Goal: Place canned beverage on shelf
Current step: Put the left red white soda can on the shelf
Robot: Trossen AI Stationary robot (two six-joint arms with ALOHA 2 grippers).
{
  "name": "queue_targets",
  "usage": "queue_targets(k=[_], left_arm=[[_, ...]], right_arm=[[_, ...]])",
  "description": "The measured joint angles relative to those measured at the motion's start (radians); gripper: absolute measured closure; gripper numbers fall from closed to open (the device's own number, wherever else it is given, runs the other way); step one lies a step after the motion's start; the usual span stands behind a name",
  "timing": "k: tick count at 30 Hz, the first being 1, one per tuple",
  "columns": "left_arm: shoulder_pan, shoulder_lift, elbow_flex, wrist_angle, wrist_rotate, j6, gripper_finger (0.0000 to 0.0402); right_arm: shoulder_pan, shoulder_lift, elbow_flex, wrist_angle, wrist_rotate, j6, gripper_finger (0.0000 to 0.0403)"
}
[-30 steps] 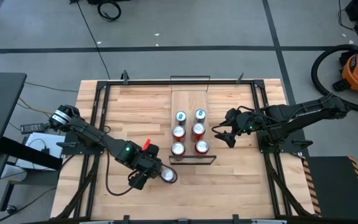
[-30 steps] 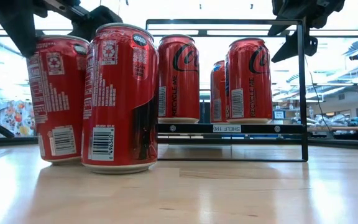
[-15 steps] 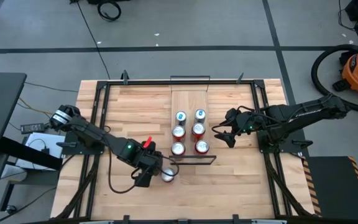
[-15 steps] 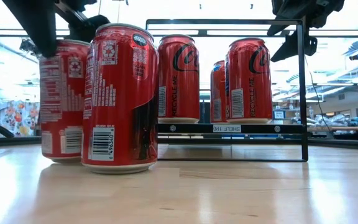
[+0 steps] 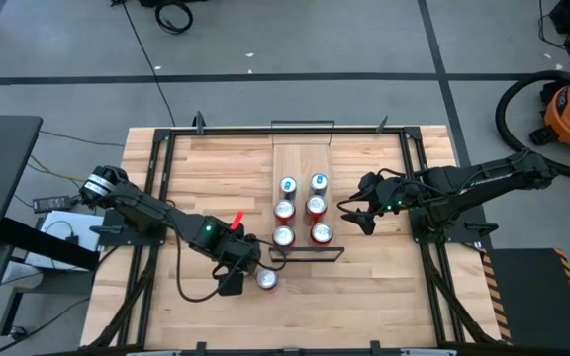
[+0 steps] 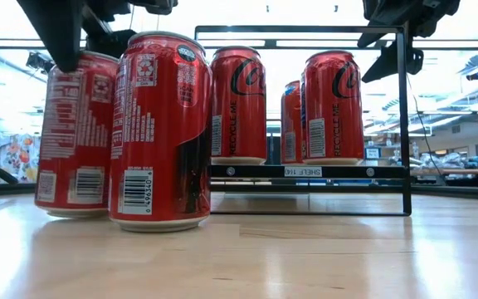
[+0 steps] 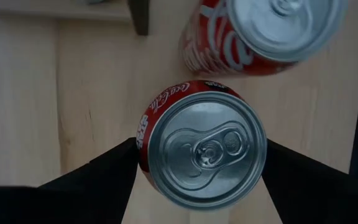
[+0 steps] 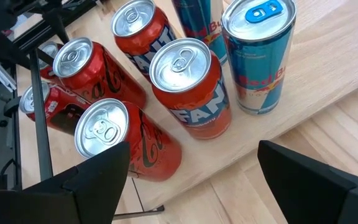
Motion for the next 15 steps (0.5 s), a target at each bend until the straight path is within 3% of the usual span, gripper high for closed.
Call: queue_targets(k=[7,15], left_arm=[[0.008,-0.008,0.0,-0.01,0.003,0.031,0.0088],[0.071,-0.14,0.001,-0.055,0.011,-0.003,0.0094]], right_arm=[[0.0,0.0,0.0,0.0,-0.011,0.002,0.0039],[0.0,0.0,0.025,0.016,-0.013,-0.03,0.0039]])
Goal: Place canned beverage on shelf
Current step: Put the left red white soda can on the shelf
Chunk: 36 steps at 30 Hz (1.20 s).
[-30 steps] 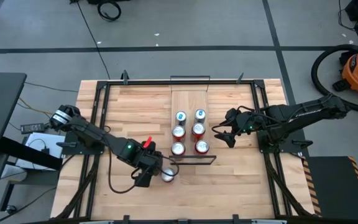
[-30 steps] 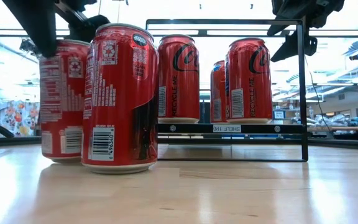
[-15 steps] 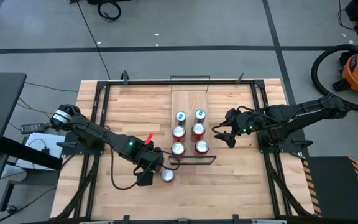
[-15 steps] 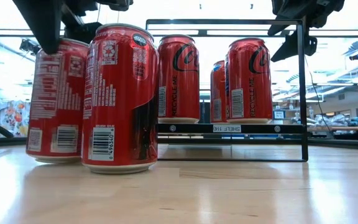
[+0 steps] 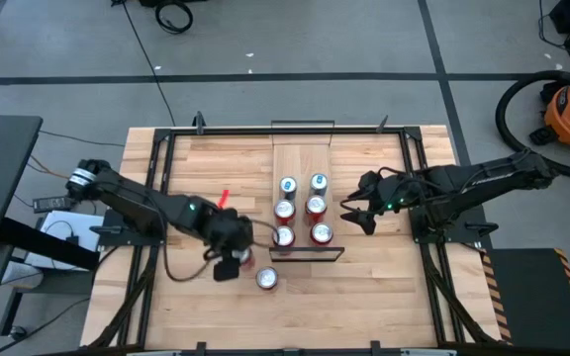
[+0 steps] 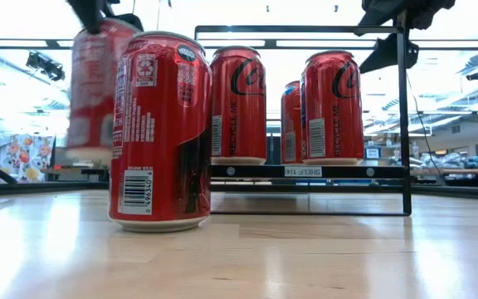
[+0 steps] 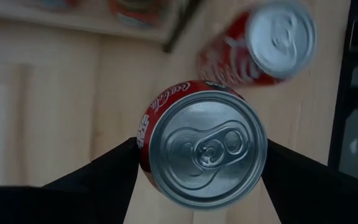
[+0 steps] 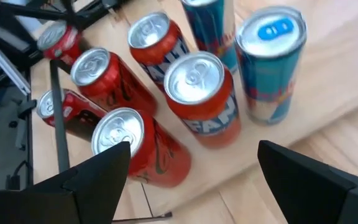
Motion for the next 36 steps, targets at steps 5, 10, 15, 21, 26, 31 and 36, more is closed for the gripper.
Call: queue_targets(k=[5,10,15,21,26,31,36], left_arm=[[0.054,-0.055,0.001,-0.036,-0.011,-0.002,0.0094],[0.106,-0.04,0.001,-0.068,0.011,0.127,0.0094],[0.138,-0.032,0.0,-0.043,0.012,0.417,0.0094],[0.204,-0.03,-0.093,-0.002,0.062,0.517,0.0095],[0.239,-0.03,-0.164,0.05,0.087,0.531,0.0095],[0.251,-0.031,-0.187,0.082,0.088,0.539,0.0095],[0.255,-0.031,-0.187,0.092,0.085,0.47,0.0078]], right_arm=[[-0.002,0.0,0.022,0.005,0.021,-0.07,0.0039],[-0.019,0.0,0.022,0.003,0.03,-0.072,0.0039],[-0.022,0.0,0.022,0.005,0.029,-0.067,0.0039],[-0.022,0.0,0.022,0.011,0.03,-0.037,0.0039],[-0.022,0.0,0.022,0.011,0.03,-0.018,0.0039],[-0.021,0.0,0.022,0.011,0.024,-0.014,0.0039],[-0.021,0.0,0.022,0.011,0.023,-0.011,0.0039]])
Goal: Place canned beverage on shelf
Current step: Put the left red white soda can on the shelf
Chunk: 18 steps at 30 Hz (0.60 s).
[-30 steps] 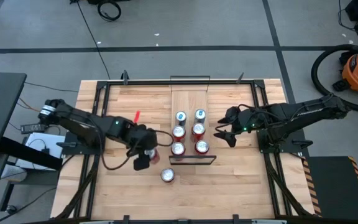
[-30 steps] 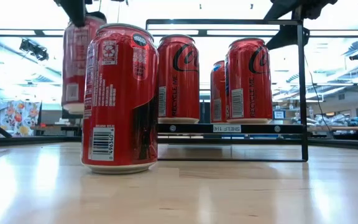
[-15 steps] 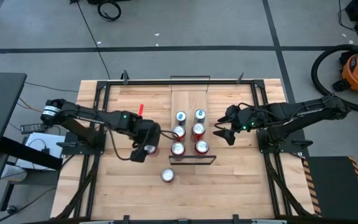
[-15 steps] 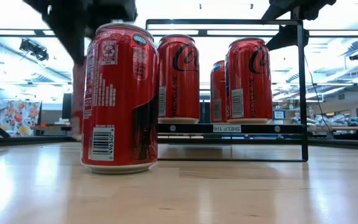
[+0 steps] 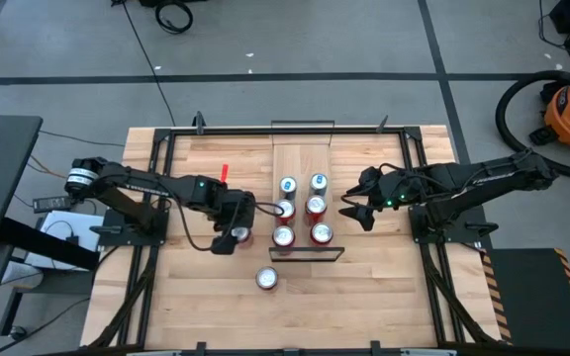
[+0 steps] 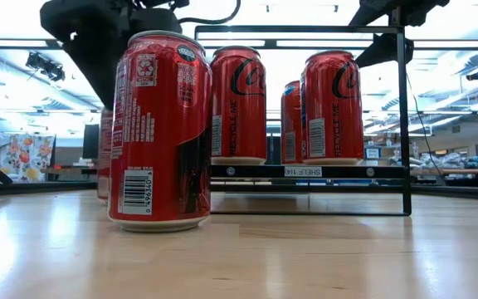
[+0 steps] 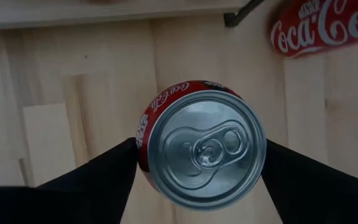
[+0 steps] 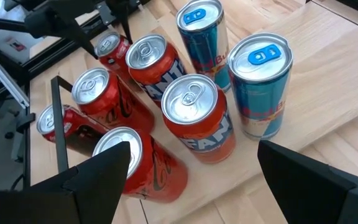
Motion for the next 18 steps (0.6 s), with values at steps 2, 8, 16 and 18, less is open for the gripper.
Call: queue_targets(k=[2,8,16,18], left_arm=[[0.0,0.0,0.0,0.0,-0.001,-0.031,0.0061],[0.0,-0.001,0.002,-0.005,0.0,-0.131,0.0007],[0.022,-0.001,0.08,-0.101,-0.009,-0.234,0.0008],[0.027,-0.001,0.107,-0.133,-0.012,-0.3,0.0008]], right_arm=[[0.0,0.0,0.0,0.002,0.0,0.0,0.0039],[0.0,0.0,0.0,0.002,0.0,0.0,0.0039],[0.0,0.0,0.0,0.002,0.0,0.0,0.0039],[0.0,0.0,0.0,0.001,0.0,0.0,0.0039]])
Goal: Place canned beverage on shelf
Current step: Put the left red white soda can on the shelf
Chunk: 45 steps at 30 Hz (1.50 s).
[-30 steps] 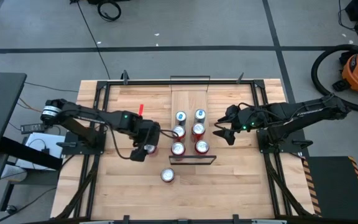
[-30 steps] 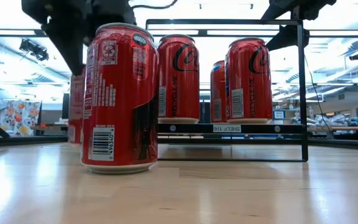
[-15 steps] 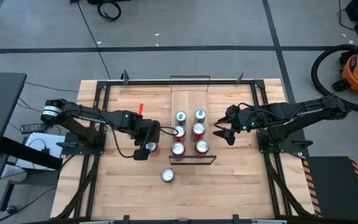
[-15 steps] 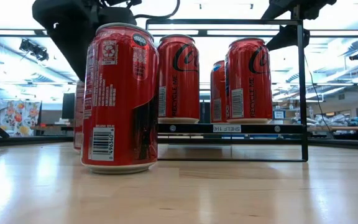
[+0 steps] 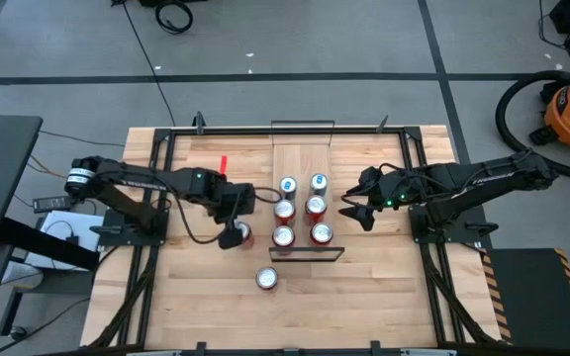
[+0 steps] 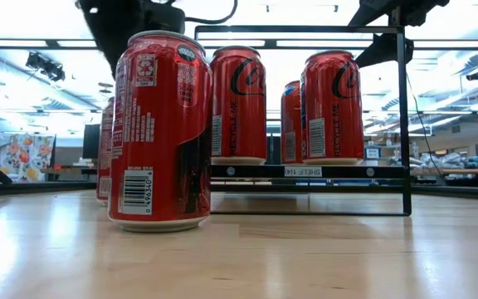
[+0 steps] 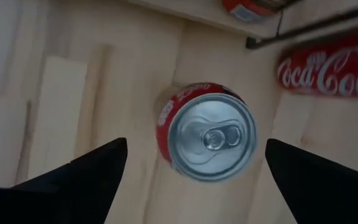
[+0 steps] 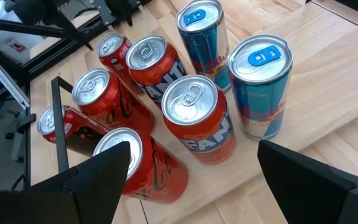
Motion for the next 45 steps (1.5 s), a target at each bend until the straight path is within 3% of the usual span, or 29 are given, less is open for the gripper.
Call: queue_targets(k=[14,21,25,35,45], left_arm=[[-0.094,0.0,0.042,-0.053,-0.066,-0.912,0.0008],[-0.127,0.0,0.042,-0.069,-0.071,-1.194,0.0008],[-0.153,0.0,0.042,-0.015,-0.171,-1.343,0.0008],[-0.167,0.048,0.041,-0.001,-0.202,-1.461,0.0008],[-0.183,0.095,0.041,-0.044,-0.303,-1.537,0.0008]], right_arm=[[0.0,0.0,0.0,0.0,-0.001,-0.065,0.0039],[-0.001,0.0,0.0,0.001,-0.018,-0.145,0.0039],[-0.002,0.0,0.0,0.002,-0.012,-0.199,0.0039],[-0.034,0.0,0.0,0.01,-0.037,-0.248,0.0039],[-0.035,0.0,0.0,0.035,-0.042,-0.246,0.0039]])
